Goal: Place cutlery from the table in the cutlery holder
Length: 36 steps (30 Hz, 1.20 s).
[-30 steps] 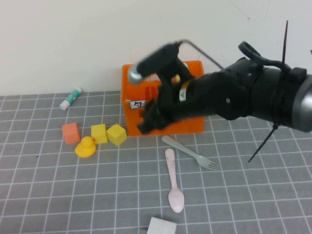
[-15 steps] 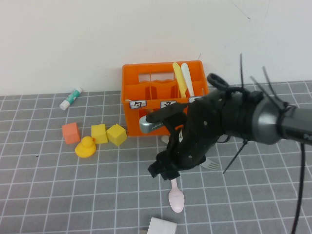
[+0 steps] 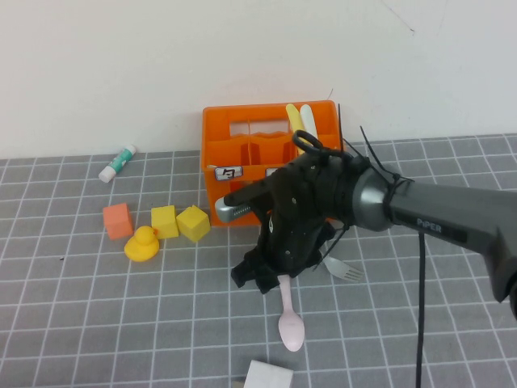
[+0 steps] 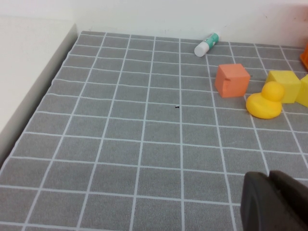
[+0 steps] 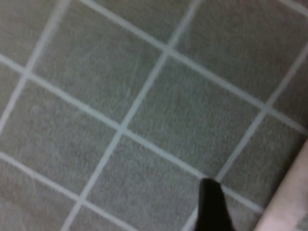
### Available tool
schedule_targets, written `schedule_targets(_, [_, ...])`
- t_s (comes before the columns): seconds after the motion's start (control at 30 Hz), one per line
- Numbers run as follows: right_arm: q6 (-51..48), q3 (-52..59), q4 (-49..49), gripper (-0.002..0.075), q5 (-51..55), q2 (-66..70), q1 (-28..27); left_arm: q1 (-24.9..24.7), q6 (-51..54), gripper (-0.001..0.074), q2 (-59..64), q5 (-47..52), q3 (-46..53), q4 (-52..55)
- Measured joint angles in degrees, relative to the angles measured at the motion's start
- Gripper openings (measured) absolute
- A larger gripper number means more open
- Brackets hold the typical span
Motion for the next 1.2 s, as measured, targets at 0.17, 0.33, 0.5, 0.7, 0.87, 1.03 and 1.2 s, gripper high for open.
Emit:
schedule_targets(0.17, [0.0,-1.3,-1.3,0.0371,1.9,1.0,-0.1,0.0,0.0,-0.0001,0.0,0.0,0.0,0.0])
schedule_targets(0.33, [0.0,-1.4,-1.9,0.0309,3.0,1.4,-0.1,0.0,0.0,-0.0001,0.0,0.0,0.0,0.0])
schedule_targets(0.5, [-0.2,-1.4,-2.6,0.0268,3.4,1.4,-0.1,0.0,0.0,-0.0001,0.0,0.0,0.0,0.0])
schedule_targets(0.7, [-4.1,-1.4,-1.3,0.0144,5.0,1.4,0.0,0.0,-0.2,-0.0001,0.0,0.0,0.0,0.0])
schedule_targets(0.87, [-5.9,-0.6,0.0,0.0145,4.8,-0.1,2.5,0.0,-0.1,-0.0001,0.0,0.0,0.0,0.0])
schedule_targets(1.03, [-6.0,7.2,3.4,0.0145,-7.8,-6.3,5.4,0.0,-0.1,-0.0001,0.0,0.0,0.0,0.0])
schedule_targets(1.2, [-6.0,21.2,8.6,0.0144,-29.7,-15.1,6.2,0.0,-0.1,-0.0001,0.0,0.0,0.0,0.0])
